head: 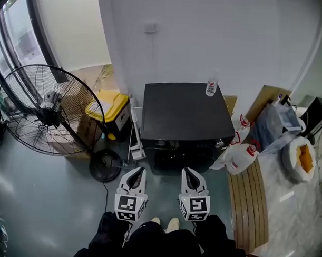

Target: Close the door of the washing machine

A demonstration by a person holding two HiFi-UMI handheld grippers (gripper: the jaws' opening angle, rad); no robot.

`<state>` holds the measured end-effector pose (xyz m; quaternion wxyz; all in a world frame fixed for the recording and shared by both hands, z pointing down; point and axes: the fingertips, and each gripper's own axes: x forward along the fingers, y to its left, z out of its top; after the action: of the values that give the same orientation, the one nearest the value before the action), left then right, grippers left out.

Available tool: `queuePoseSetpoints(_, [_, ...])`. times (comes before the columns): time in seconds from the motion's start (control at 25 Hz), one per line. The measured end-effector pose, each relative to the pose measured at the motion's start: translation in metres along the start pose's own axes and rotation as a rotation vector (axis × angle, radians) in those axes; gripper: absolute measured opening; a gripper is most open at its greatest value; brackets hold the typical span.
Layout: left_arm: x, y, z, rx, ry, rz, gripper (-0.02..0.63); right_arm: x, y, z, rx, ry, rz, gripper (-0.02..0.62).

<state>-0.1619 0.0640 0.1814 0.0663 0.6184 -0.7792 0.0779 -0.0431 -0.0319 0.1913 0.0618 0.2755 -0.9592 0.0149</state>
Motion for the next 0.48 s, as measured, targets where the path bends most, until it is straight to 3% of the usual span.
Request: queuePoseSetpoints(0.48, [0.0015,-0.0092,0.0055,0.004,-0.001,-0.003,0.026,-0.0058,-0.0078,0.0067,0.014,-0.009,0.009,0.015])
